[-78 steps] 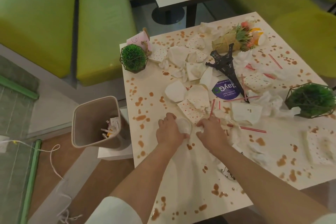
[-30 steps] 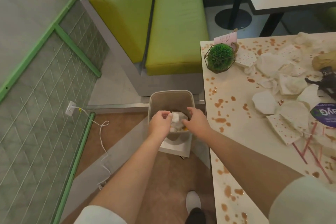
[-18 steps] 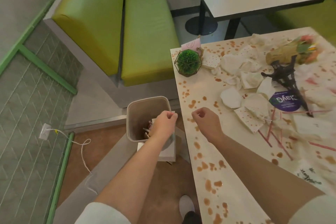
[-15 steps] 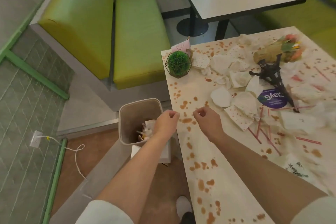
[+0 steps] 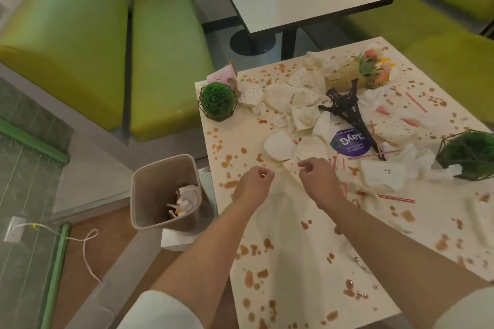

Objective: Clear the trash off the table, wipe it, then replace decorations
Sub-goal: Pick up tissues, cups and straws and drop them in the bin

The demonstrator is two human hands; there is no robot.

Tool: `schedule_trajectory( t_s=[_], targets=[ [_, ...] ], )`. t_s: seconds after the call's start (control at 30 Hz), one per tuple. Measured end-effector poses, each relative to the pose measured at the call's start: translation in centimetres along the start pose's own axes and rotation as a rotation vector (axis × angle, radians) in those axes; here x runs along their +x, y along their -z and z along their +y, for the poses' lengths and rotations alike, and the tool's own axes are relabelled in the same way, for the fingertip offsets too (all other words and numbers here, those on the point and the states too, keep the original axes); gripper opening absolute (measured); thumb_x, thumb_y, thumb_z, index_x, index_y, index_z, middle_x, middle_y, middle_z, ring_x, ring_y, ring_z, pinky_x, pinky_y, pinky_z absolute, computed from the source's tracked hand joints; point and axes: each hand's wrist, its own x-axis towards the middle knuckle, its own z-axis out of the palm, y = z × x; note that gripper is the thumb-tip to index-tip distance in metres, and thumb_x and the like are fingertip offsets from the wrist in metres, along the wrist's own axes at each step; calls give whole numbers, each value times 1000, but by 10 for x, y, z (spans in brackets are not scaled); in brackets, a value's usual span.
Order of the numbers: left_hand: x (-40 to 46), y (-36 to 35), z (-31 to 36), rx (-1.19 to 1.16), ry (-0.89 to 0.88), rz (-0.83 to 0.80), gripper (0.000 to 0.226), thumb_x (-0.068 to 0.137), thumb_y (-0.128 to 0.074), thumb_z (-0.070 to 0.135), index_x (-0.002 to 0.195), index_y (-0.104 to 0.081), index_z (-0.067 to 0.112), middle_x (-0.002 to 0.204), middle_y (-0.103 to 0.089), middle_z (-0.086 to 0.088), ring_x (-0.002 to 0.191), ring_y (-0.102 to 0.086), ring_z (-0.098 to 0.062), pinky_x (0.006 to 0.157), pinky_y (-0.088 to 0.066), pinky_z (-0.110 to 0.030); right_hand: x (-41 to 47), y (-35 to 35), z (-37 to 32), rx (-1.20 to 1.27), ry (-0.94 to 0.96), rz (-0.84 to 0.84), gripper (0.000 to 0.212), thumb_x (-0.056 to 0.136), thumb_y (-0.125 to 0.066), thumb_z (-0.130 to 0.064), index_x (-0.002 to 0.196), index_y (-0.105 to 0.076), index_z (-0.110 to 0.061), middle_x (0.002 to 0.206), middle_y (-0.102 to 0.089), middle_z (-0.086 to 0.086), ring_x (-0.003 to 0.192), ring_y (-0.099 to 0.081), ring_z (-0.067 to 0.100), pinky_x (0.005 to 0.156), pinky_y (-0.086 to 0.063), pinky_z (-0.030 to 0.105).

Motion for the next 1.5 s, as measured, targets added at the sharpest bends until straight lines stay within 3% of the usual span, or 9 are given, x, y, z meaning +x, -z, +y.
schedule_trajectory(
  t_s=[0.07, 0.2, 0.47, 0.7, 0.8, 1.1, 1.2, 1.37, 1.5],
  targets=[
    [2, -10, 3, -4, 8, -13, 27, 98, -48, 45, 112, -58, 25, 111, -62, 8, 96, -62, -13, 84, -51, -34, 8, 8, 10, -98, 17, 0, 24, 89, -59, -12, 111, -66, -17, 113, -56, 3, 96, -54, 17, 59, -46, 28],
    [4, -28, 8, -8, 31, -28, 24, 98, -48, 45, 110, -58, 27, 112, -62, 7, 96, -63, -13, 81, -51, -31, 21, 19, 21, -499, 150, -24, 33, 88, -63, -29, 120, -58, -23, 123, -54, 2, 117, -44, 23, 94, -42, 35],
    [6, -57, 14, -58, 75, -16, 36, 97, -52, 43, 128, -50, 23, 114, -58, 5, 93, -58, -9, 76, -44, -24, 41, 25, 33, -692, 265, -30, 30, 95, -53, -41, 120, -57, -25, 125, -56, -2, 117, -43, 22, 95, -35, 34],
    [11, -67, 25, -236, 114, 39, 59, 94, -56, 46, 143, -39, 18, 121, -60, 0, 100, -59, -13, 83, -43, -25, 41, 30, 34, -355, 319, 42, 14, 91, -61, -32, 95, -67, -20, 98, -65, -4, 101, -50, 20, 82, -45, 35],
    [11, -68, 35, -313, 73, 39, 53, 96, -53, 48, 138, -44, 18, 107, -64, 8, 94, -63, -7, 76, -46, -22, 36, 29, 32, -141, 323, 8, 6, 87, -68, -27, 85, -65, -22, 89, -62, -9, 93, -54, 15, 76, -48, 32],
    [8, -48, 35, -555, 73, 159, 43, 96, -59, 15, 136, -43, 23, 103, -62, 1, 83, -69, -15, 62, -54, -19, 27, 21, 7, 390, 110, -132, 16, 86, -74, -23, 74, -64, -18, 86, -64, -4, 77, -59, -1, 66, -42, 7],
    [7, -33, 22, -546, 87, 254, 43, 96, -58, 13, 136, -45, 25, 104, -63, -2, 88, -68, -18, 57, -51, -16, 26, 10, -8, 402, 137, -186, 14, 88, -70, -30, 85, -65, -17, 100, -54, -4, 87, -56, 2, 70, -41, 7],
    [0, -1, -9, -575, 116, 306, 43, 98, -52, 8, 136, -45, 27, 114, -63, -4, 87, -64, -14, 53, -48, -13, 19, -16, -32, 509, -25, -429, 44, 89, -70, -29, 127, -49, -20, 114, -58, 0, 96, -64, 18, 82, -55, 32],
    [-7, 24, -42, -616, 156, 368, 43, 98, -52, 7, 137, -47, 25, 113, -64, -3, 88, -66, -19, 64, -55, -24, 2, -42, -60, 522, -45, -568, 34, 91, -68, -16, 123, -61, -7, 101, -69, 9, 78, -68, 20, 69, -58, 26]
  ],
)
